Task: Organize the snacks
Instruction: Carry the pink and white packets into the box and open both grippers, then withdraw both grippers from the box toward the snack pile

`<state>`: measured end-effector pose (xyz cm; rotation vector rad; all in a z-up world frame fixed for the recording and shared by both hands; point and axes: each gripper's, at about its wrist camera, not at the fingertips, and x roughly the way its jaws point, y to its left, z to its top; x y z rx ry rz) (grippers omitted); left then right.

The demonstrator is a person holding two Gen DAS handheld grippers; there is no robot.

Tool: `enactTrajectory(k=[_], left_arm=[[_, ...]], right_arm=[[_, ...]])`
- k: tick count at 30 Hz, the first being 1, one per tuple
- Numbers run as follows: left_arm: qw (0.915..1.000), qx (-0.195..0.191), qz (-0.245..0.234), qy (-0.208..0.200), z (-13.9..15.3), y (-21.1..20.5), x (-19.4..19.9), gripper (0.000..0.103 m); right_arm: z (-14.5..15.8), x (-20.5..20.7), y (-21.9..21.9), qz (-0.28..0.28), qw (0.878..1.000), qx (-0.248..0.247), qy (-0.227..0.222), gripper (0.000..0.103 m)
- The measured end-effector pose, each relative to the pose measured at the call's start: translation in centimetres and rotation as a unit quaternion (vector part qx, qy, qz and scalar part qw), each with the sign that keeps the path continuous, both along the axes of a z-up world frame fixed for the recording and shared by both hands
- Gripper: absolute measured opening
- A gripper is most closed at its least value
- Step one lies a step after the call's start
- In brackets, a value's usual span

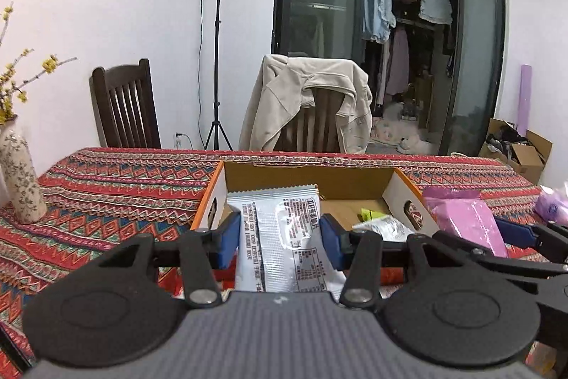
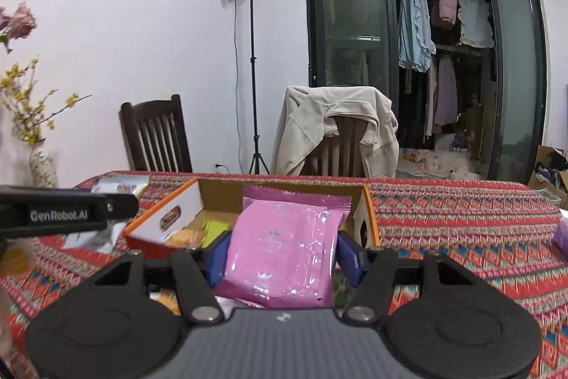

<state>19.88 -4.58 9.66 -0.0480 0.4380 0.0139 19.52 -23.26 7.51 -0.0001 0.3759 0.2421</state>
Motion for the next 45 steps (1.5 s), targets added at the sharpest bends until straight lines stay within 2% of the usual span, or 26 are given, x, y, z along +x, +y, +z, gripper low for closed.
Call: enactTrajectory(k=[8, 13, 18, 25, 26, 28, 30, 33, 37, 45], left_arm=[[0.9999, -0.005, 0.011, -0.001, -0.3, 0.0, 6.1, 0.050], [0.9996, -0.006, 0.027, 0.001, -2.2, 0.6, 9.1, 0.050], [0.9994, 0.002, 0.026, 0.023, -4.9, 1.4, 10.9, 0.050], [0.9988, -0.010, 0.034, 0.034, -6.0, 2.1, 11.0, 0.051], [0.9986, -0.015, 0.036, 0.034, -5.9, 2.3, 11.1, 0.056], [0.9983, -0.022, 0.044, 0.031, -5.9, 2.6, 11.0, 0.074], [0.9978, -0.024, 0.060, 0.018, -5.7, 2.9, 10.6, 0.103], [0.9971, -0.029, 0.071, 0.006, -5.6, 3.2, 10.3, 0.103], [0.9968, -0.036, 0.070, 0.014, -5.8, 3.4, 10.5, 0.103], [0.9971, -0.041, 0.064, 0.004, -4.7, 3.0, 9.5, 0.103]], right_arm=[[0.6, 7.1, 1.2, -0.018, 1.000, 0.002, 0.017, 0.061], [-1.0, 10.5, 2.0, -0.029, 0.999, -0.002, 0.027, 0.061], [-3.6, 12.3, 2.3, -0.022, 0.999, -0.001, 0.046, 0.061], [-5.2, 13.0, 2.2, -0.022, 0.998, 0.003, 0.061, 0.062], [-5.3, 13.0, 2.1, -0.022, 0.998, 0.005, 0.064, 0.062], [-5.6, 13.1, 1.9, -0.023, 0.998, 0.009, 0.064, 0.071], [-5.5, 12.9, 1.6, -0.023, 0.998, 0.017, 0.062, 0.096], [-5.4, 12.5, 1.0, -0.022, 0.998, 0.032, 0.054, 0.103], [-5.3, 12.3, 0.6, -0.023, 0.997, 0.038, 0.055, 0.103], [-4.9, 11.7, 0.7, -0.029, 0.998, 0.031, 0.053, 0.103]])
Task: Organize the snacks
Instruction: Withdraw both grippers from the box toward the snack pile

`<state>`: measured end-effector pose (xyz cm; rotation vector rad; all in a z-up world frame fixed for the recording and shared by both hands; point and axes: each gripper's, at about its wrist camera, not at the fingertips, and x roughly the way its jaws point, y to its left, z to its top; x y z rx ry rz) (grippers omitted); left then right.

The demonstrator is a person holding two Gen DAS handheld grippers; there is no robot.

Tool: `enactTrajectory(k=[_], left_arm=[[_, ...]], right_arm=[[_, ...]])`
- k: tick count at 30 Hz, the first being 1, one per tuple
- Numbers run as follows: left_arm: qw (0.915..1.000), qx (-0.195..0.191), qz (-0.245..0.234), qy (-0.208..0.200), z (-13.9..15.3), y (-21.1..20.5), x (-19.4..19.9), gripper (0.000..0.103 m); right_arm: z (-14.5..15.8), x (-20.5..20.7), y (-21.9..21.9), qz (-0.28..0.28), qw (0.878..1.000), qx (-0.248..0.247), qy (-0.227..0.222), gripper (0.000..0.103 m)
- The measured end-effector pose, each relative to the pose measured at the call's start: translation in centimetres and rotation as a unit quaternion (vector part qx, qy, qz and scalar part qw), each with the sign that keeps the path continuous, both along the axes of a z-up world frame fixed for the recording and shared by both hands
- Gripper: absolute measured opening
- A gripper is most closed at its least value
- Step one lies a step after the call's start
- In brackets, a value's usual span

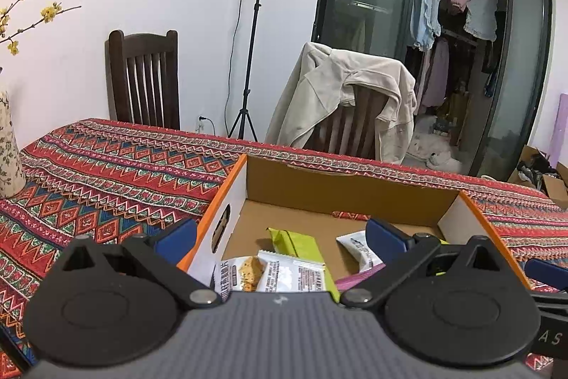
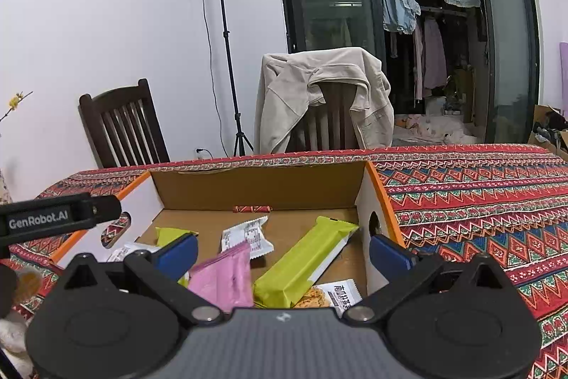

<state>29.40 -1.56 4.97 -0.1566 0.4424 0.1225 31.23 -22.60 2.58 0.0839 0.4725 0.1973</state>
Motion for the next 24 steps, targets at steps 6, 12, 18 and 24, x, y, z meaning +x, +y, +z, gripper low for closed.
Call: enactTrajectory(k=[6, 12, 18, 24], left_arm=[[0.9997, -0.008, -0.008, -0.024, 2.5, -0.2, -2.3, 0.103], [0.9993, -0.009, -0.019, -0.031, 4.6, 0.0, -4.8, 0.103], [0.9991, -0.011, -0.031, -0.027, 4.7, 0.7, -7.6, 0.103], [0.9994, -0.004, -0.029, -0.015, 3.4, 2.0, -10.2, 0.103]], right_arm=[[2.2, -1.9, 0.0, 0.005, 1.000, 0.003, -0.007, 0.103], [3.8, -4.5, -0.3, 0.017, 1.000, 0.002, -0.017, 0.103], [4.0, -7.2, -1.6, 0.024, 1.000, 0.001, -0.007, 0.103], [2.2, -9.9, -2.9, 0.021, 1.000, -0.020, 0.012, 0.103]])
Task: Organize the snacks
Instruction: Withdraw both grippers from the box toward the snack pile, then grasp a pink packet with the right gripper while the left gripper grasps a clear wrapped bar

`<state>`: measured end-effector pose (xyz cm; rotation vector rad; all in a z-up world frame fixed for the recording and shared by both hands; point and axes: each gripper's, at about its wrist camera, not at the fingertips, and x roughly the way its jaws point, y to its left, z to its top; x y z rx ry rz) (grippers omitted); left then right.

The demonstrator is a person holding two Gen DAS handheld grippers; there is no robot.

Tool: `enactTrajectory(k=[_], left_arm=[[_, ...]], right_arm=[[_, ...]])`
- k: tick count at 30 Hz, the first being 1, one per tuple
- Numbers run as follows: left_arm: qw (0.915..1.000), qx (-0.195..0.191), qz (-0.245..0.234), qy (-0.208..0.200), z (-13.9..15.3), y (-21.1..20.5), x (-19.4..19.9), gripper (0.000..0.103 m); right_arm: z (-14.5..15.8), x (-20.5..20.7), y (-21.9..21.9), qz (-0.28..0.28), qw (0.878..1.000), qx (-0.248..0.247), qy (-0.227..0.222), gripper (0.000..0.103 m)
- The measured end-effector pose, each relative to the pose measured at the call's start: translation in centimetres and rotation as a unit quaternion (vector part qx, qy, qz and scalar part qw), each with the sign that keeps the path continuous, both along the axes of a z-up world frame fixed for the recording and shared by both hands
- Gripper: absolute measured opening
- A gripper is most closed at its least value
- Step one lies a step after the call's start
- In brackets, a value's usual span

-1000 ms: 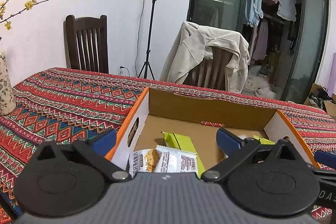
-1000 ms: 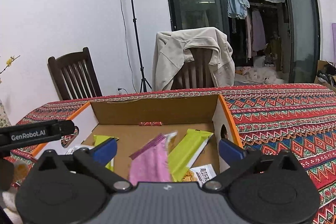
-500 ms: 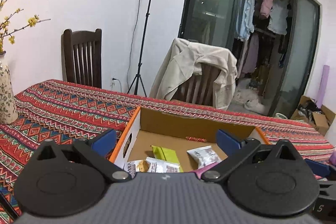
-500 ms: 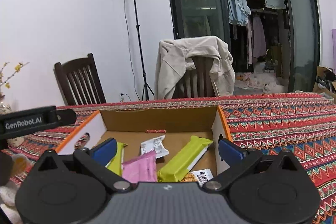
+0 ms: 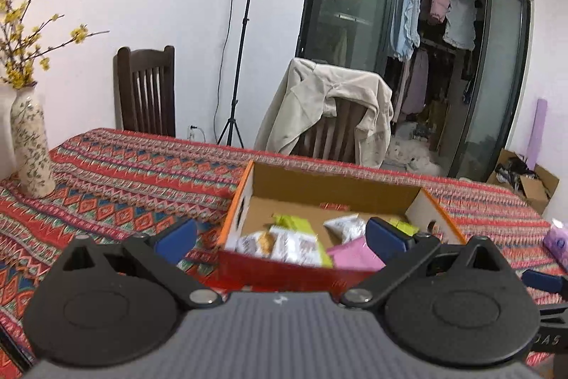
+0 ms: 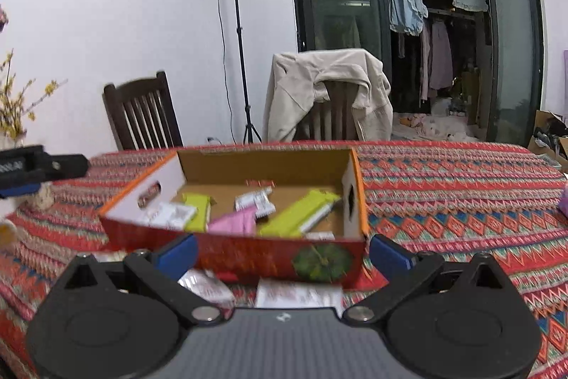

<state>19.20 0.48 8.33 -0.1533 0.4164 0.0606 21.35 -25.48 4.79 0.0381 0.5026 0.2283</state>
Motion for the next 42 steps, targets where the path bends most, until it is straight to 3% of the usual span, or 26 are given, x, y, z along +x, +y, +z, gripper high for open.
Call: enactTrajectory(k=[9, 13, 27, 38, 42], left_arm=[[0.9995, 0.005, 0.012, 0.030, -4.0, 2.4, -2.5, 0.103], [0.9996, -0.005, 0.024, 0.017, -5.2, 3.2, -2.9, 0.103], [0.9997, 0.002, 0.009, 0.025, -6.6, 3.1, -2.8, 0.103], [0.9992, -0.005, 0.001, 0.041, -7.1, 3.0, -2.7, 0.103], [0.9990, -0.010, 0.001, 0.043, -7.1, 3.3, -2.6, 0.103]], right_arm=[[-2.8, -2.5, -1.4, -0.003, 0.999, -0.019, 0.026, 0.103], [-4.1, -2.2, -1.5, -0.002, 0.999, -0.007, 0.038, 0.103], [-6.7, -1.8, -1.1, 0.007, 0.999, 0.010, 0.050, 0.103], [-8.2, -0.8, 0.8, 0.001, 0.997, -0.046, 0.068, 0.103], [-8.4, -0.3, 0.3, -0.002, 0.996, -0.034, 0.082, 0.097]])
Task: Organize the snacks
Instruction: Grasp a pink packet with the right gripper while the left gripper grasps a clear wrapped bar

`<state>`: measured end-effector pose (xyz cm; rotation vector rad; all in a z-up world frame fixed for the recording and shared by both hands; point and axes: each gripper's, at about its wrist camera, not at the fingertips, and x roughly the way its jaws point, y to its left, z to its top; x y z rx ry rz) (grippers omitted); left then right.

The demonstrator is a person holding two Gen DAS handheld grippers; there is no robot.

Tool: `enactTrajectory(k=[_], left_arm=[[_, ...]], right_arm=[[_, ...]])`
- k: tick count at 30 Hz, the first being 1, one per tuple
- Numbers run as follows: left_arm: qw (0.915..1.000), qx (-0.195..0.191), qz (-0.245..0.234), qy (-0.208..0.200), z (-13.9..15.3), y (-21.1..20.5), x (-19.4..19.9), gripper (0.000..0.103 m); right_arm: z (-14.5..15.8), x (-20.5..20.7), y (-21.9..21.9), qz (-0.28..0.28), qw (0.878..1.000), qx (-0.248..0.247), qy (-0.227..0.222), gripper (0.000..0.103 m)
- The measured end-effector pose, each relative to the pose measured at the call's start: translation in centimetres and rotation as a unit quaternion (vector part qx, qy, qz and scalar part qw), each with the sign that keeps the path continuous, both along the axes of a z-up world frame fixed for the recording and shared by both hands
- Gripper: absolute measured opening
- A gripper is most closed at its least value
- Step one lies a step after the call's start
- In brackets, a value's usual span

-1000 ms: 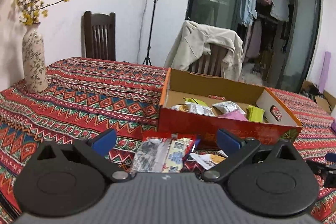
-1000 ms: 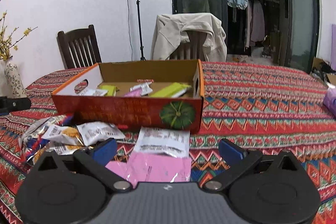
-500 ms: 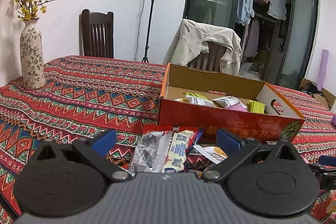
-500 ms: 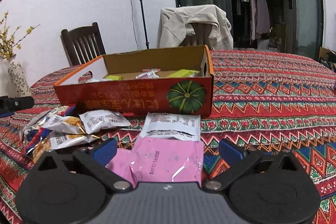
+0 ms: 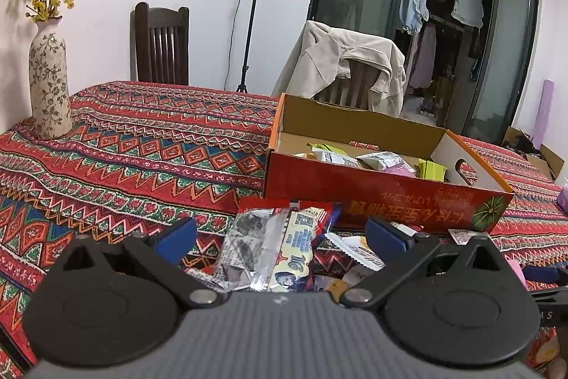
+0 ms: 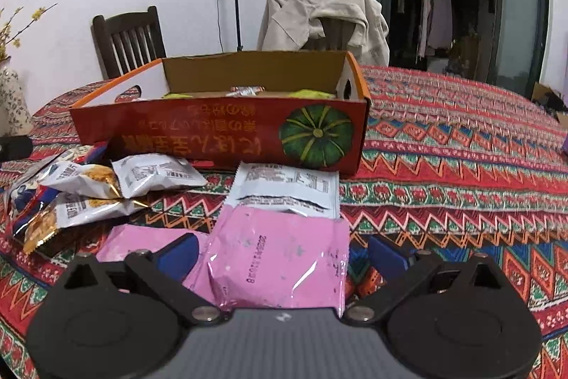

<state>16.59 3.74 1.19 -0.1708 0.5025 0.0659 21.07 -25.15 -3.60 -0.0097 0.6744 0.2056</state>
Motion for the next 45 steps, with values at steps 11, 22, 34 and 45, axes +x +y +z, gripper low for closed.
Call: enactTrajectory(k=[11, 22, 34, 45], left_arm=[[1.0000, -0.008, -0.001, 0.003, -0.1, 0.3, 0.0, 0.103], [0.9999, -0.007, 0.013, 0.007, -0.3, 0.3, 0.1, 0.103], [0.9985, 0.015, 0.028, 0.044, 0.9, 1.1, 1.0, 0.103], [0.9945, 0.010, 0.000, 0.105, -0.8, 2.0, 3.4, 0.103]], right_arm=[[0.0, -0.5, -0.2, 0.013, 1.000, 0.011, -0.002, 0.072], [1.5, -1.9, -1.3, -0.011, 0.998, 0.027, -0.060, 0.067], [2.1, -2.7, -1.9, -0.014, 0.995, 0.039, -0.086, 0.067], [2.2, -3.0, -2.3, -0.018, 0.995, 0.049, -0.090, 0.067]])
